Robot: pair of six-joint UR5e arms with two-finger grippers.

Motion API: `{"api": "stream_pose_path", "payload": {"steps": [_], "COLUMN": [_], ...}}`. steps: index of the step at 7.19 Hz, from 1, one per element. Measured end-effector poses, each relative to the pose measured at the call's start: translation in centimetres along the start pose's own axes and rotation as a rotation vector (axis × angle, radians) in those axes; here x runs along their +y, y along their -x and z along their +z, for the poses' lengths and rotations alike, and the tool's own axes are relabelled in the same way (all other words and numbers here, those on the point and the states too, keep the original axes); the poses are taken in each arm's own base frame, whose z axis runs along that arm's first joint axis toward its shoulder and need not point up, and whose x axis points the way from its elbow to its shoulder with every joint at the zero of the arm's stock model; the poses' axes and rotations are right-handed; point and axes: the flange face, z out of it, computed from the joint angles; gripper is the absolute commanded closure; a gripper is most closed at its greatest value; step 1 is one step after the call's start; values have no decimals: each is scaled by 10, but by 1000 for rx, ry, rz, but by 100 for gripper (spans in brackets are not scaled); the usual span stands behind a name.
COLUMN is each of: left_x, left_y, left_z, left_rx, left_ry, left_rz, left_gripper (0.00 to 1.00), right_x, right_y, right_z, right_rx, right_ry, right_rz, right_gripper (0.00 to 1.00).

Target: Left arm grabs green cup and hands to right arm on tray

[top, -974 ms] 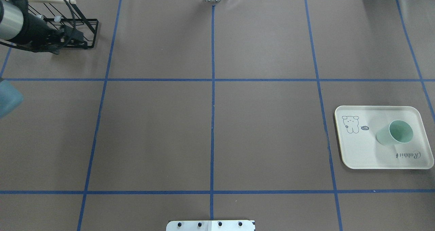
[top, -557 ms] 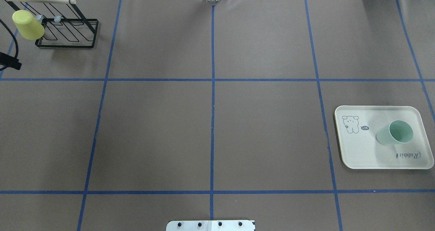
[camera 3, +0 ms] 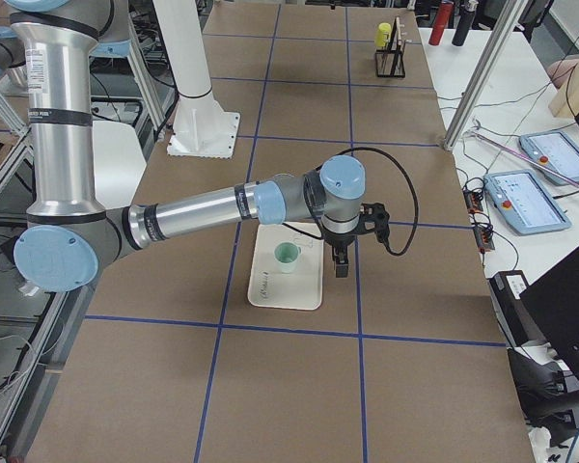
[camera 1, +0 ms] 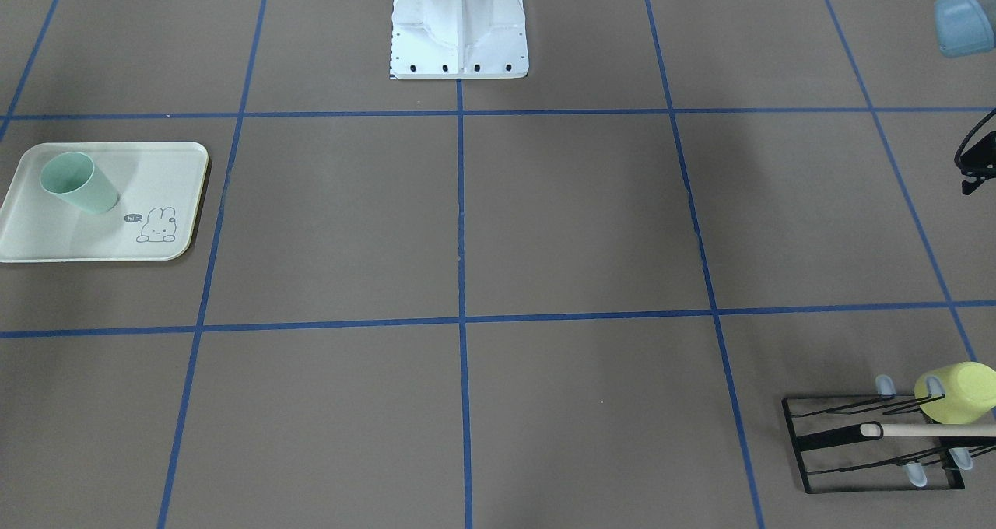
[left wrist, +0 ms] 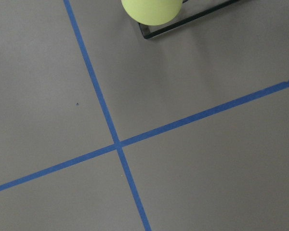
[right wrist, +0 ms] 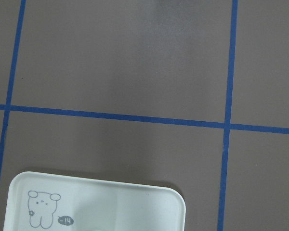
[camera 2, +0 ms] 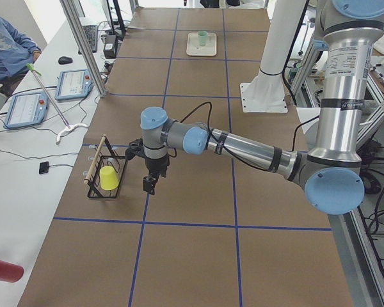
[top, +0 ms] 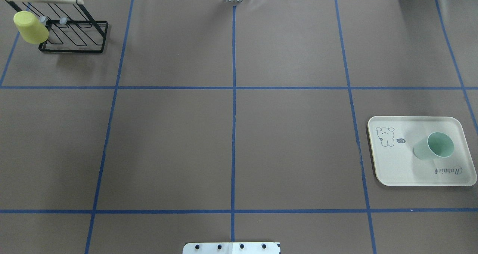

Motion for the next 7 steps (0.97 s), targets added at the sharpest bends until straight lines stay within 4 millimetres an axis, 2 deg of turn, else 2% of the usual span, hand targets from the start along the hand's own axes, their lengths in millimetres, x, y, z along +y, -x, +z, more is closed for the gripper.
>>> {"api": "stream_pose_path", "payload": {"steps": [3,5,7], "left_x": [20,31,39], "left_y": [25,48,56], "left_z": [-12,-2,0], "left_rx": [168,226,255], "left_ry": [5,15,8], "left_rz": [-57,-115,-132], "left_gripper": [0,0,0], "right_x": [2,-1,-3], "right_y": [-4,-6,-7], "right_z": [9,4,-2], "right_rx": [3,8,40], "right_ry": [56,67,57], "right_rz": [-37,-58,-68], "right_gripper": [0,0,0]}}
